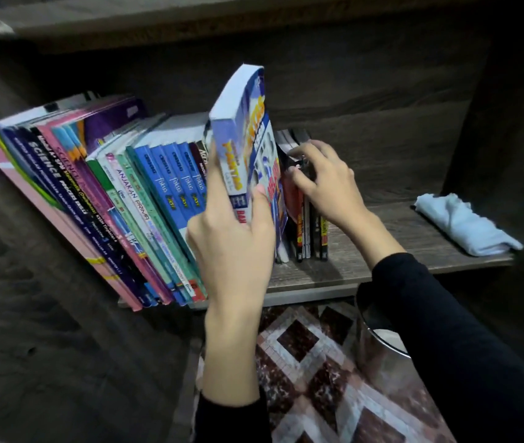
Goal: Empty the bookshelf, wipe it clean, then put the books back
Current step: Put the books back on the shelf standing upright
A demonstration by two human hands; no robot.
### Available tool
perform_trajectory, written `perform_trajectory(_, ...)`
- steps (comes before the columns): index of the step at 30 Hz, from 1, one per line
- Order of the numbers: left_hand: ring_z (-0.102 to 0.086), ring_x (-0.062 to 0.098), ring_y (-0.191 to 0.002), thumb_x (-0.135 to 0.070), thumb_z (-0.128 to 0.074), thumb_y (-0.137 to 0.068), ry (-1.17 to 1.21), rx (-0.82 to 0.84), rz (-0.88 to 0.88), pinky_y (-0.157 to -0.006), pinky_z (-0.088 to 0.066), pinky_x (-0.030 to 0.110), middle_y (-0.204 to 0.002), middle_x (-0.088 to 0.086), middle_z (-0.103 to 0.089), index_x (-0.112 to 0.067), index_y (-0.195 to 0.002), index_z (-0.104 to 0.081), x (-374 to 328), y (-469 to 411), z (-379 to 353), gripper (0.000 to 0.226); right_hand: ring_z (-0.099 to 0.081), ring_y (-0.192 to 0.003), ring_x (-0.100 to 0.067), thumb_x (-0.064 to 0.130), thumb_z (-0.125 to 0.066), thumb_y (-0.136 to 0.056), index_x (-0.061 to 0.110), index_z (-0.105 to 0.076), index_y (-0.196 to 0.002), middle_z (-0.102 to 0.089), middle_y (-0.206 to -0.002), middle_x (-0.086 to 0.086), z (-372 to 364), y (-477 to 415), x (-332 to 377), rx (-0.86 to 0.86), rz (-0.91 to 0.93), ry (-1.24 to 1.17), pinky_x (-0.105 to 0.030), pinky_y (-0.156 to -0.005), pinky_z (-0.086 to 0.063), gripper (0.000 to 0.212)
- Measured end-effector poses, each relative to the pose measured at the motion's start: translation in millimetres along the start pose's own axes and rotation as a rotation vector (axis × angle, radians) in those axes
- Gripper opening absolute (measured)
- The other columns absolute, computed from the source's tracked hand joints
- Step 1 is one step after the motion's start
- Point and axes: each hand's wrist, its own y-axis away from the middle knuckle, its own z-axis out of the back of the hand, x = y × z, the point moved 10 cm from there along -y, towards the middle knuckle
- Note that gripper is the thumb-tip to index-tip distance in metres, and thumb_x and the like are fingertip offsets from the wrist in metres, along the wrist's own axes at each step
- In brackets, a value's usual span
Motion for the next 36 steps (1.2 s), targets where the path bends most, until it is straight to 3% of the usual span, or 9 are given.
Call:
perform_trajectory(4,-0.031,0.015,-0.050,-0.018,-0.064,-0.085,-0.136,0.024,-0.071,-0.057,-0.035,0.027,-0.063,0.011,-0.066,-0.009,-0.136,-0.048,3,10,-29,0.054,-0.045,-0.128,-0.025,0.030,-0.054,-0.094,0.022,-0.056,-0.125,-0.040,-0.144,-0.002,7,4,-5,0.005,0.000,-0.011,-0.038,-0.093,-0.038,0.032)
perform_trajectory(9,-0.029,0.014,-0.042,-0.013,-0.066,-0.084,-0.125,0.078,-0.074,-0.056,-0.034,0.025,-0.057,0.015,-0.062,-0.003,-0.135,-0.048,25,12,-63,0.056,-0.046,-0.125,-0.025,0.032,-0.052,-0.095,0.022,-0.055,-0.126,-0.038,-0.145,-0.001,10,7,-9,-0.001,-0.016,-0.020,-0.038,-0.092,-0.036,0.032)
perform_trajectory(11,-0.035,0.016,-0.040,-0.013,-0.065,-0.085,-0.116,0.093,-0.041,-0.053,-0.039,0.027,-0.055,0.017,-0.060,-0.003,-0.135,-0.048,37,12,-76,0.055,-0.045,-0.127,-0.022,0.031,-0.054,-0.095,0.022,-0.057,-0.124,-0.039,-0.145,0.000,11,6,-10,0.000,-0.021,-0.042,-0.036,-0.093,-0.035,0.031)
perform_trajectory(15,-0.058,0.037,-0.052,-0.014,-0.063,-0.088,-0.137,0.150,0.017,-0.052,-0.042,0.036,-0.061,0.026,-0.061,-0.006,-0.140,-0.043,59,13,-100,0.056,-0.043,-0.130,-0.018,0.030,-0.063,-0.090,0.023,-0.064,-0.119,-0.046,-0.142,-0.001,11,-1,-11,0.019,-0.032,-0.133,-0.030,-0.098,-0.033,0.030)
perform_trajectory(19,-0.060,0.040,-0.066,-0.019,-0.060,-0.092,-0.157,0.165,0.109,-0.061,-0.031,0.029,-0.075,0.029,-0.064,-0.005,-0.141,-0.039,85,16,-113,0.055,-0.045,-0.130,-0.017,0.029,-0.070,-0.084,0.022,-0.068,-0.116,-0.051,-0.139,-0.002,7,-5,-11,0.039,-0.042,-0.224,-0.034,-0.106,-0.034,0.033)
perform_trajectory(25,-0.063,0.037,-0.061,-0.026,-0.057,-0.089,-0.144,0.125,-0.004,-0.053,-0.043,0.033,-0.073,0.025,-0.065,0.003,-0.134,-0.046,89,21,-121,0.054,-0.046,-0.130,-0.016,0.033,-0.075,-0.078,0.028,-0.069,-0.116,-0.052,-0.140,-0.001,-1,-11,-11,0.063,-0.084,-0.283,-0.038,-0.109,-0.033,0.038)
perform_trajectory(29,-0.062,0.031,-0.086,-0.035,-0.055,-0.086,-0.127,0.052,-0.017,-0.072,-0.047,0.030,-0.098,0.023,-0.065,0.002,-0.134,-0.046,86,31,-113,0.061,-0.042,-0.133,-0.018,0.034,-0.072,-0.082,0.029,-0.067,-0.119,-0.048,-0.143,0.000,-7,-8,-2,0.069,-0.080,-0.273,-0.040,-0.110,-0.030,0.037)
perform_trajectory(32,-0.039,0.019,-0.113,-0.037,-0.050,-0.089,-0.016,0.085,0.040,-0.092,-0.024,0.008,-0.129,0.023,-0.044,0.001,-0.142,-0.033,92,49,-109,0.068,-0.039,-0.135,-0.017,0.036,-0.068,-0.085,0.033,-0.064,-0.123,-0.044,-0.147,0.002,-18,-9,8,0.150,-0.045,-0.253,-0.037,-0.108,-0.027,0.038)
perform_trajectory(36,-0.025,0.012,-0.132,-0.026,-0.043,-0.095,0.027,0.258,0.075,-0.099,-0.004,-0.004,-0.149,0.020,-0.026,-0.001,-0.147,-0.021,113,71,-119,0.062,-0.036,-0.137,-0.015,0.025,-0.067,-0.087,0.031,-0.053,-0.134,-0.039,-0.150,0.005,-25,-2,8,0.179,-0.029,-0.270,-0.038,-0.113,-0.028,0.050)
